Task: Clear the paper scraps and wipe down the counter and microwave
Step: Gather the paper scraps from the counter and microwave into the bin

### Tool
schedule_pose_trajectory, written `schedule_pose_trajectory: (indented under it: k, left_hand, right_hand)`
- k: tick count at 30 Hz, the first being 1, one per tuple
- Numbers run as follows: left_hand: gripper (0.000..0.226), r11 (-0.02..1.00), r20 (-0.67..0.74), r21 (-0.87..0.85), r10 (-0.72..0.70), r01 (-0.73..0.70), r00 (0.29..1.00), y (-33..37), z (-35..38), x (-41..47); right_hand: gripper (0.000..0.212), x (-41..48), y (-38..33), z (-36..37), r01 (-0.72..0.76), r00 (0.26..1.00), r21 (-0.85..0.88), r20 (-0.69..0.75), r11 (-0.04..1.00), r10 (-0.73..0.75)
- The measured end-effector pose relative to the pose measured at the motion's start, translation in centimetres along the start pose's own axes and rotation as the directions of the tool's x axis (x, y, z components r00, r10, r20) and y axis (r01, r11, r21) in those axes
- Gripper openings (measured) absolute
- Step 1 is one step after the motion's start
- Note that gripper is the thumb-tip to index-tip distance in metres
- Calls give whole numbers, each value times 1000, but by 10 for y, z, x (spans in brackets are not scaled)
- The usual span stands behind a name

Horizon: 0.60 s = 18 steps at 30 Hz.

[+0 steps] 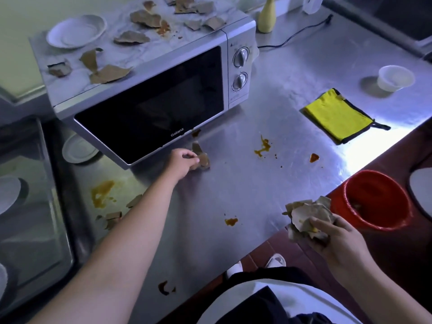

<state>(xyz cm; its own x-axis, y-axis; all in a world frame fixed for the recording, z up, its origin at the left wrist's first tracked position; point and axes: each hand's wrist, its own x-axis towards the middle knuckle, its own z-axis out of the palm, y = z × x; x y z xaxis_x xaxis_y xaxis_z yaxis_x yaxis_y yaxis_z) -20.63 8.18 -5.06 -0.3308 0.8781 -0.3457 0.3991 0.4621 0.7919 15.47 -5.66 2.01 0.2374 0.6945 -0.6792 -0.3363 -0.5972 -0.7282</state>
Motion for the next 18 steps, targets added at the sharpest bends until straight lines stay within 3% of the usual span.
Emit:
schedule_pose_trajectory:
  k: [6, 12, 15, 18]
  left_hand:
    - [11, 992, -5, 126, 13, -12, 1000, 6, 20, 26]
    - [30, 996, -102, 51, 77, -72, 992, 11, 28, 1]
    - [39, 990, -145, -140, -9, -11, 989, 17, 34, -24]
    - [44, 917, -137, -397, -91, 30, 986, 39, 50, -58]
  right_hand:
    - [11, 2, -18, -10, 66, 997, 64, 36, 996, -69]
    - [12, 22, -32, -13, 14, 995, 46, 95, 999, -18]
    - [12, 42, -46, -4, -35, 984, 49, 179, 998, 26]
    - [23, 62, -69, 12, -40, 927, -39, 372, 998, 52]
